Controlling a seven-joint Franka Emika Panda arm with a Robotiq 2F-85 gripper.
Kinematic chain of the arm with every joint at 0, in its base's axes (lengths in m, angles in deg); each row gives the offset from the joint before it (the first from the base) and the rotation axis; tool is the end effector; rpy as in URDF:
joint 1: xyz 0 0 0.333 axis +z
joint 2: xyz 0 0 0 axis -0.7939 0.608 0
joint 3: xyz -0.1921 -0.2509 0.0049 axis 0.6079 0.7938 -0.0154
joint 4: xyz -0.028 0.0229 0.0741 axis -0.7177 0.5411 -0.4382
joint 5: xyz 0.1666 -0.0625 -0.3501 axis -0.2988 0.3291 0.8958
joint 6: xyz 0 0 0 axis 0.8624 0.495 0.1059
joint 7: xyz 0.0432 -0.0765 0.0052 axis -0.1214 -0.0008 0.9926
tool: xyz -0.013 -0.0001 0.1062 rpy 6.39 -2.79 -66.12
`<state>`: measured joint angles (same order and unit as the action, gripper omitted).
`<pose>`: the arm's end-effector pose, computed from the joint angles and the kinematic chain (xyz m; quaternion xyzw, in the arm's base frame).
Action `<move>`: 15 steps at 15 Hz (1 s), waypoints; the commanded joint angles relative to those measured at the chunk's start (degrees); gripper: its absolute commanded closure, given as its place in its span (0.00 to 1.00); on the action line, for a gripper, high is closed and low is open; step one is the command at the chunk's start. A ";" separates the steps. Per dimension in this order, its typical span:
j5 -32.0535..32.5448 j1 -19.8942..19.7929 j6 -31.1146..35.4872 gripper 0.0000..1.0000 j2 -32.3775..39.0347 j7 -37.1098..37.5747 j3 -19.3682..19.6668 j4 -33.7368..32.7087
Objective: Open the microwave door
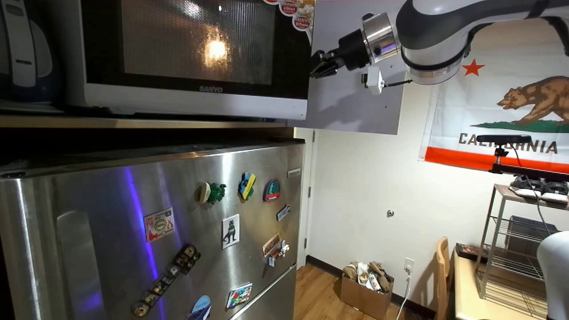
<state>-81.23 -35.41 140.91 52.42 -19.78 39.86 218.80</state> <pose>0.4103 -0.0250 0.7052 -0.8223 -0.1054 -0.5556 0.0640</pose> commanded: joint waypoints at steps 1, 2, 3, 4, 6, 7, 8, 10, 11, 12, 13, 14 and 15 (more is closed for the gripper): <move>0.85 1.09 0.05 0.98 0.20 1.84 0.24 -0.46; 0.87 1.26 -0.07 0.98 0.19 1.80 0.13 -0.24; 0.92 1.47 -0.34 0.99 0.08 1.78 -0.04 0.10; 1.07 1.71 -0.42 0.99 -0.08 1.65 -0.27 0.55; 1.22 2.26 -0.68 0.99 -0.53 1.56 -0.67 1.48; 1.32 2.43 -0.84 0.99 -0.84 1.57 -0.94 1.98; 1.40 2.57 -0.91 0.98 -0.99 1.61 -1.16 2.30; 1.57 2.54 -1.15 0.99 -1.61 1.60 -1.49 3.02; 1.63 2.54 -1.29 0.99 -1.91 1.63 -1.65 3.30; 1.65 2.59 -1.36 0.99 -2.13 1.63 -1.77 3.50; 1.68 2.58 -1.45 0.99 -2.35 1.66 -1.85 3.64; 1.66 2.67 -1.54 0.98 -2.58 1.61 -1.82 3.74; 1.65 2.78 -1.55 0.99 -2.83 1.54 -1.75 3.84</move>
<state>-81.17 -32.60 140.43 51.49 -19.78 38.47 221.48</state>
